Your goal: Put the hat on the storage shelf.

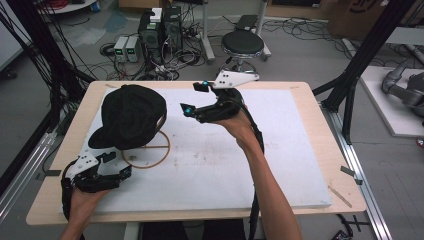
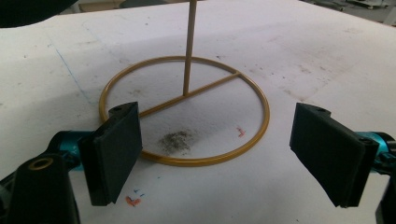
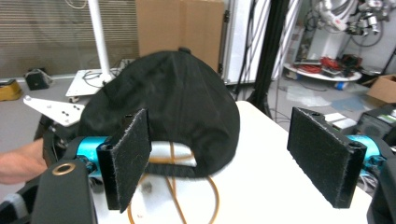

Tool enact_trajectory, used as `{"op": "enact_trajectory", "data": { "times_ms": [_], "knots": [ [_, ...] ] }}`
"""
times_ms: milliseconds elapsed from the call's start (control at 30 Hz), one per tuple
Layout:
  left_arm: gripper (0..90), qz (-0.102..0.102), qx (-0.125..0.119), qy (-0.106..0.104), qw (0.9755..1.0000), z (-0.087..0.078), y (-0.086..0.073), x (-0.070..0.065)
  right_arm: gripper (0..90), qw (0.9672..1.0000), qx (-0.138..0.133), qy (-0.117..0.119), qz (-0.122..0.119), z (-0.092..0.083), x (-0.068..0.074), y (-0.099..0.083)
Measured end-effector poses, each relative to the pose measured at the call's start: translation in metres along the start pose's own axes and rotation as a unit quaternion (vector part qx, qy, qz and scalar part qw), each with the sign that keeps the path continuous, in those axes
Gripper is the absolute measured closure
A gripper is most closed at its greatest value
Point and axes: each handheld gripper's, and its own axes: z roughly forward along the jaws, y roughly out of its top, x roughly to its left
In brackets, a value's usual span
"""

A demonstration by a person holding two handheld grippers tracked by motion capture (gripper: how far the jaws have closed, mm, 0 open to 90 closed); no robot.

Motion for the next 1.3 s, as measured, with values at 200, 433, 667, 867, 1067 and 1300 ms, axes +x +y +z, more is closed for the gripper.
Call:
{"op": "enact_trajectory", "data": {
  "times_ms": [200, 433, 667, 867, 1067, 1300],
  "knots": [
    [16.8, -0.005, 0.002, -0.001, 1.0000, 0.001, 0.000, 0.000, 22.1, 0.9996, 0.002, -0.022, 0.014, -0.030, -0.006, -0.021],
    [16.8, -0.001, 0.004, 0.001, 1.0000, 0.001, 0.000, 0.000, 22.1, 0.9985, -0.002, -0.052, 0.017, -0.067, -0.009, -0.044],
    [16.8, 0.000, 0.003, 0.002, 1.0000, 0.001, 0.000, -0.001, 22.1, 0.9968, -0.004, -0.076, 0.025, -0.096, -0.011, -0.061],
    [16.8, 0.000, 0.002, 0.002, 1.0000, 0.000, 0.000, 0.000, 22.2, 0.9958, -0.002, -0.087, 0.027, -0.110, -0.009, -0.076],
    [16.8, 0.003, 0.002, 0.005, 1.0000, 0.000, 0.000, -0.001, 22.2, 0.9939, -0.004, -0.102, 0.042, -0.125, -0.008, -0.093],
    [16.8, 0.002, -0.004, 0.008, 1.0000, -0.001, 0.000, -0.001, 22.2, 0.9921, 0.003, -0.114, 0.053, -0.136, -0.007, -0.112]
  ]
}}
